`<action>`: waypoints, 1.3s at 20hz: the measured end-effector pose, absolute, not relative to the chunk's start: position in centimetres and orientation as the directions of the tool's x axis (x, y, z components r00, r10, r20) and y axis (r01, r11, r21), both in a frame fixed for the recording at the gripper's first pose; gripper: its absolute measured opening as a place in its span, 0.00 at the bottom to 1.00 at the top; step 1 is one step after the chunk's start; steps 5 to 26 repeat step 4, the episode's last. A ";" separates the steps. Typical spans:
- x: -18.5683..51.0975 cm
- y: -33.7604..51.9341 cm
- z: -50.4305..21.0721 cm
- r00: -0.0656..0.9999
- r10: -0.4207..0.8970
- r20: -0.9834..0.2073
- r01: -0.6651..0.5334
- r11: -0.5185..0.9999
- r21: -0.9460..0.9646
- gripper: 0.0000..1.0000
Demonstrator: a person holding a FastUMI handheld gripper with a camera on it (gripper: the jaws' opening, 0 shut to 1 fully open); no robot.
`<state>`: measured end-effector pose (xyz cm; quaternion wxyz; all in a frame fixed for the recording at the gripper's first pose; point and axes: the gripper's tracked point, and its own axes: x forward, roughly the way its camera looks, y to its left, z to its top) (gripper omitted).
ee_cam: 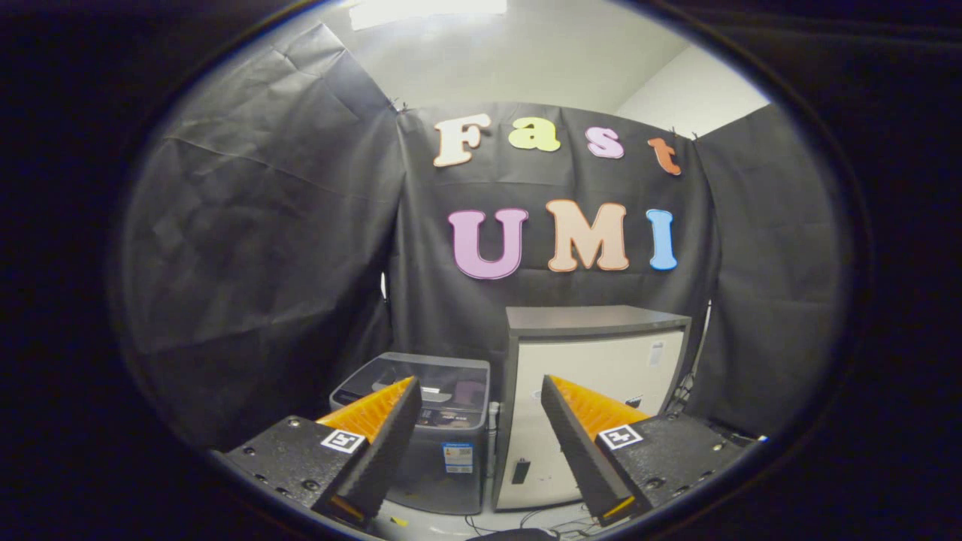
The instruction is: Put the clothes into the washing machine and then close the washing machine lid.
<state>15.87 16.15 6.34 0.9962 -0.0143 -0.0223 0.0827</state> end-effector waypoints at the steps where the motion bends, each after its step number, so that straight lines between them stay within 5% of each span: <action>1: 15.5 16.6 7.0 0.979 0.191 0.067 -0.191 0.982 -0.006 0.97; 26: 15.1 17.4 7.6 0.971 0.226 0.079 -0.231 0.971 0.064 0.97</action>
